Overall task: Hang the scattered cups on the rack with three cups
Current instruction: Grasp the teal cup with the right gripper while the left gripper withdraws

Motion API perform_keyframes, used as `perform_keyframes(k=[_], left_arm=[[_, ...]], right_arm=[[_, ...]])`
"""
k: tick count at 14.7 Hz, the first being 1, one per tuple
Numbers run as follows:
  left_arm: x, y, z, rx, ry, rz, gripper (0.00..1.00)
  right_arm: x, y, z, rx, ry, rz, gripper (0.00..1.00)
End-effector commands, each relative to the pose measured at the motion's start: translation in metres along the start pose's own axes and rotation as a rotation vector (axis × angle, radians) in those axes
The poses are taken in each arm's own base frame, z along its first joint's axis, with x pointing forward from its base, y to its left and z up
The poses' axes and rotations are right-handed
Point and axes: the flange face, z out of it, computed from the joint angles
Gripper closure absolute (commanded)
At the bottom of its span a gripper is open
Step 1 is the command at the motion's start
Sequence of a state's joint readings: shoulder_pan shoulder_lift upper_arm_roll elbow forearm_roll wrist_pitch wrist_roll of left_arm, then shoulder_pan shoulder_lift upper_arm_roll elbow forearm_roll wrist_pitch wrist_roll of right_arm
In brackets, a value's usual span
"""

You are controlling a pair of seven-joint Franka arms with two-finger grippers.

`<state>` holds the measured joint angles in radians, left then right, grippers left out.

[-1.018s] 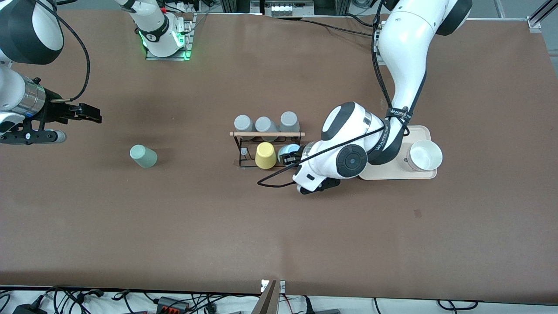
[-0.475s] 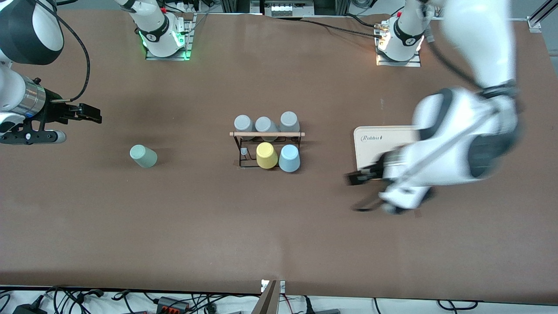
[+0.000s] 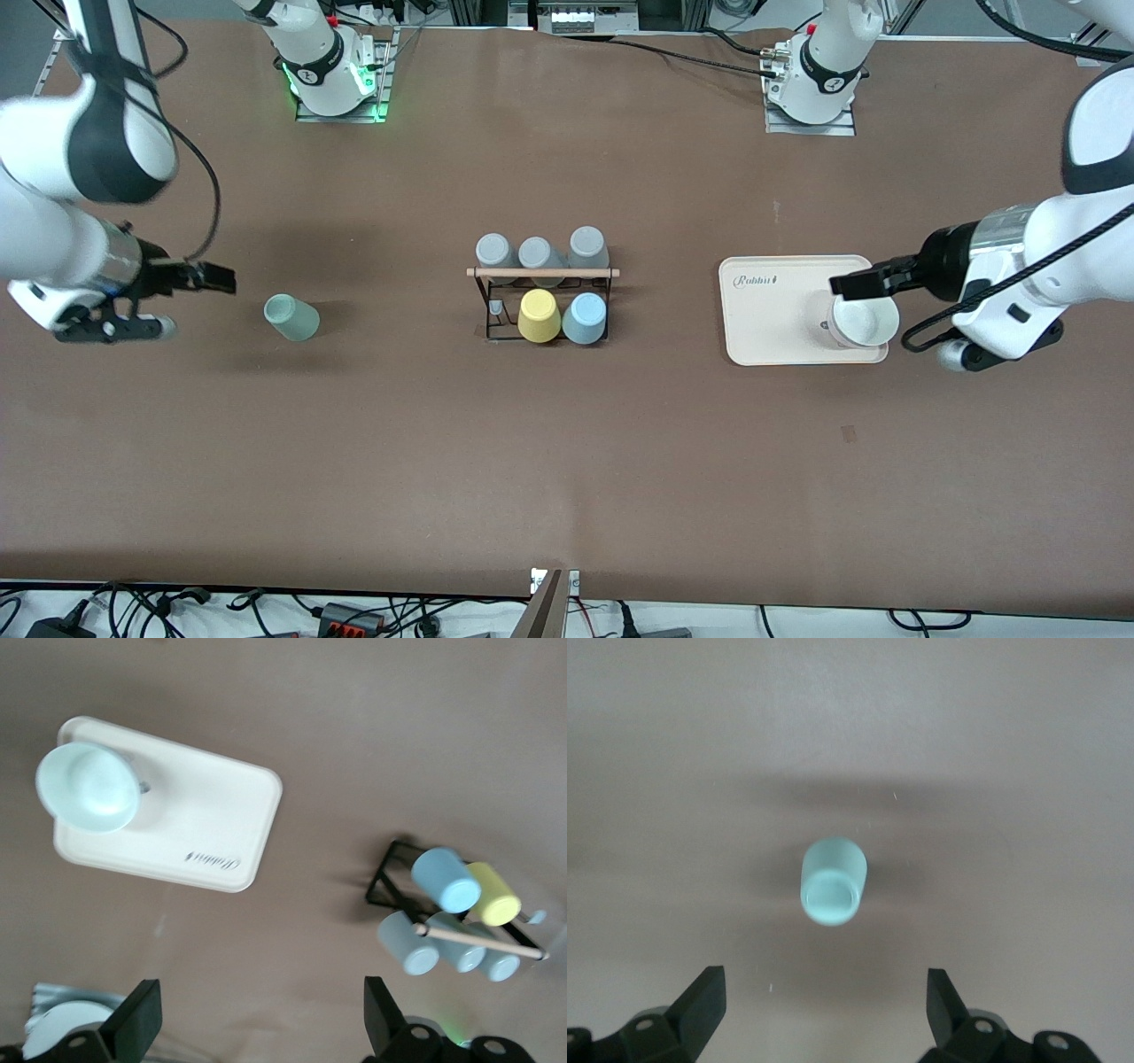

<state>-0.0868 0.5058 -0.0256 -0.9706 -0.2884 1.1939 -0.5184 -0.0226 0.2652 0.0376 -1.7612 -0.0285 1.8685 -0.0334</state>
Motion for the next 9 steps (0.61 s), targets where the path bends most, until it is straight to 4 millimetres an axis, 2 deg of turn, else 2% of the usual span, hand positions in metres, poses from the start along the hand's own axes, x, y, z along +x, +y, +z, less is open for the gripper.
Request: perform_keyframes(k=[1, 3, 4, 7, 9], left_arm=[[-0.021, -0.007, -0.003, 0.076, -0.024, 0.028, 0.00], [-0.028, -0.006, 0.004, 0.119, -0.066, 0.030, 0.00], [-0.030, -0.007, 0.010, 0.144, -0.085, 0.029, 0.00], [-0.045, -0.013, 0.018, 0.137, -0.065, 0.033, 0.00], [-0.057, -0.021, 0.026, 0.125, -0.040, 0.052, 0.00]], right_arm=[[0.000, -0.023, 0.034, 0.008, 0.025, -0.022, 0.00], [0.005, -0.034, 0.060, 0.006, 0.020, -0.008, 0.00], [0.006, -0.033, 0.079, 0.005, 0.025, -0.003, 0.00], [-0.003, -0.021, 0.119, 0.010, 0.045, 0.024, 0.00], [-0.012, -0.006, 0.150, 0.015, 0.009, 0.101, 0.00]])
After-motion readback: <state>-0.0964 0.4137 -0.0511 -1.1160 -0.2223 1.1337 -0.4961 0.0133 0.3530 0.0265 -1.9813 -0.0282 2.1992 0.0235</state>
